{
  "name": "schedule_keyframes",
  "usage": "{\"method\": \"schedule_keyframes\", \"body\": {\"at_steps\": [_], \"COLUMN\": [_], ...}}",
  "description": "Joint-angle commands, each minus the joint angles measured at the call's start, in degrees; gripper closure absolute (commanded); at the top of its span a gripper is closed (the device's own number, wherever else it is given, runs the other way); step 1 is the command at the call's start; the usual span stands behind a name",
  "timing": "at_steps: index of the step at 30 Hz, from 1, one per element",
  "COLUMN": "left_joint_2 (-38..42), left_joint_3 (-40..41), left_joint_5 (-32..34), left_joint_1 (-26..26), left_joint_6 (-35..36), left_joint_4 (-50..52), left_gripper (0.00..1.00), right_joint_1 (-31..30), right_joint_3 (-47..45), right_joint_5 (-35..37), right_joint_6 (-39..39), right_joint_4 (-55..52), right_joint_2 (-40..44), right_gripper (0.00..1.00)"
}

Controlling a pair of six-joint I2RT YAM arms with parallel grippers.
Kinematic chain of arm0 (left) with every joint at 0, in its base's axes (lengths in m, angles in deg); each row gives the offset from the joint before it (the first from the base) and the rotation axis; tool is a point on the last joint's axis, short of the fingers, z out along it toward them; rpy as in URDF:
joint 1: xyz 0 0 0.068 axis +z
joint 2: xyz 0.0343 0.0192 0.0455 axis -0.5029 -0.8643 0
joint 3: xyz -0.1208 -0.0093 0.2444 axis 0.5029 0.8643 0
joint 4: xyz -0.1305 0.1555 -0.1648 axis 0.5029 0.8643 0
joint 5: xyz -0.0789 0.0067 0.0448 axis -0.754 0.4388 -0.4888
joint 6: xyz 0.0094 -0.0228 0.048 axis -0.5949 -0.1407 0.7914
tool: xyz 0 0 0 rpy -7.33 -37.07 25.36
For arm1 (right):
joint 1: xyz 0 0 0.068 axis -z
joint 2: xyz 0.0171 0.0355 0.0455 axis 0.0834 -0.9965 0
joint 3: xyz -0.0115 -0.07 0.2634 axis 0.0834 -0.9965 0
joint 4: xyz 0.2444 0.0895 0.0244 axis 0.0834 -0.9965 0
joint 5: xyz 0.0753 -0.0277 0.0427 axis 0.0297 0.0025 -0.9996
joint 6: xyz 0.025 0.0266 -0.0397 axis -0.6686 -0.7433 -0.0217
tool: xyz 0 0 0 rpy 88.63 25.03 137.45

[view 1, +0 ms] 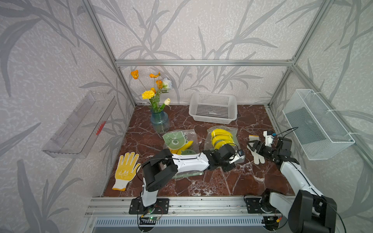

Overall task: Open the zip-top bag and take out the banana
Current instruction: Pick up the zipper food storage bag at the center of the board.

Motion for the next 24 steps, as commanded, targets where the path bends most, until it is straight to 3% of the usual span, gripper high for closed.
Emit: {"method": "schedule_keyframes", "body": {"at_steps": [1, 4, 7, 13, 24], "left_joint_2": [1.4, -0.4, -2.6, -3.1, -4.6], "left_joint_3": [-1.2, -2.2, -3.0, -1.5, 0.4], "left_joint_5": [-14.6, -25.5, -30.7, -33.4, -41.1], "left_joint_1": [3.7, 7.5, 9.7, 11.8, 16.9], "left_joint_6": [-5.9, -8.7, -11.3, -15.1, -22.4], "left_joint_4": [1.8, 0.5, -0.6, -5.1, -13.3], "left_gripper": [1.0, 1.0, 1.0, 1.0, 1.0], "right_joint_1": [0.2, 0.0, -0.9, -5.6, -6.6], "right_joint_3": [-2.6, -4.8, -5.5, -5.5, -3.7], "right_joint_5": [-5.3, -8.1, -10.6, -15.7, -21.4], "right_joint_6": [0.8, 0.3, 0.9, 3.8, 4.1], "right_joint_4": [7.9, 13.4, 17.2, 20.2, 23.4], "right_joint_2": [3.1, 4.5, 4.1, -0.9, -7.1], "right_gripper": [0.2, 0.25, 0.32, 0.43, 0.47]}}
